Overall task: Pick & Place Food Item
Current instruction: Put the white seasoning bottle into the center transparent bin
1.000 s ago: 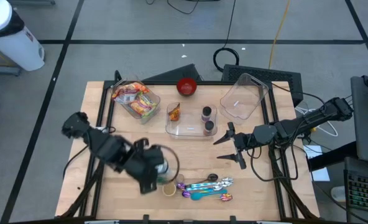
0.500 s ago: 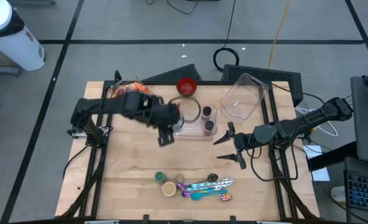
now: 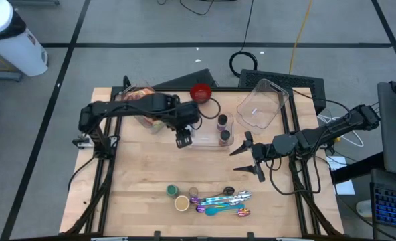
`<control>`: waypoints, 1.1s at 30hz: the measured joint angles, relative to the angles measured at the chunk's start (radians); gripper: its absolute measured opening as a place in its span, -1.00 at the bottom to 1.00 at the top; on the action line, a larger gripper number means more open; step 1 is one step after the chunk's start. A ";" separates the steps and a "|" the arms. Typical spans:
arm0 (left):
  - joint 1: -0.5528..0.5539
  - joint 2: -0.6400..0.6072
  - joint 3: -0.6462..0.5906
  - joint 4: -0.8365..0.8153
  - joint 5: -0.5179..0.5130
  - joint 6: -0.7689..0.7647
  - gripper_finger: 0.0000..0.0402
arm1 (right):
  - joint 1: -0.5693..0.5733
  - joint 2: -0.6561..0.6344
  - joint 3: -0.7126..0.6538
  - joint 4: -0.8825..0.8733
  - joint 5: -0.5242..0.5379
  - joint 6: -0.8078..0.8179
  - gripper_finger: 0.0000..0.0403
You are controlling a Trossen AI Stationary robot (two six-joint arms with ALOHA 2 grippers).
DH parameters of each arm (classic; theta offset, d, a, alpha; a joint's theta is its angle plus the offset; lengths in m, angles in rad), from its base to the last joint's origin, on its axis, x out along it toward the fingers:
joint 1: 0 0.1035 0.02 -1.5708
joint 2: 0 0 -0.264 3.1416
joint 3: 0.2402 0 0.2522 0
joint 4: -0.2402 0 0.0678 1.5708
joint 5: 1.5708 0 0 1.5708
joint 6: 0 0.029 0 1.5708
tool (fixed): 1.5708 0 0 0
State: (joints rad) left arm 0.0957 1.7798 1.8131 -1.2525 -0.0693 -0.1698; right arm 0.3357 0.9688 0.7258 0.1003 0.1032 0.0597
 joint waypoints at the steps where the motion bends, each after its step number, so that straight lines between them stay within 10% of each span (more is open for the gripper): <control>1: 0.007 0.000 -0.026 0.028 0.010 0.007 0.03 | 0.000 0.000 0.000 0.000 0.000 0.000 0.27; 33: 0.131 -0.002 -0.452 0.396 0.123 -0.015 0.04 | 0.000 0.000 0.000 0.000 0.000 -0.003 0.27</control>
State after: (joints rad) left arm 0.2269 1.7782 1.3610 -0.8567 0.0536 -0.1852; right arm 0.3359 0.9688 0.7258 0.1005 0.1032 0.0563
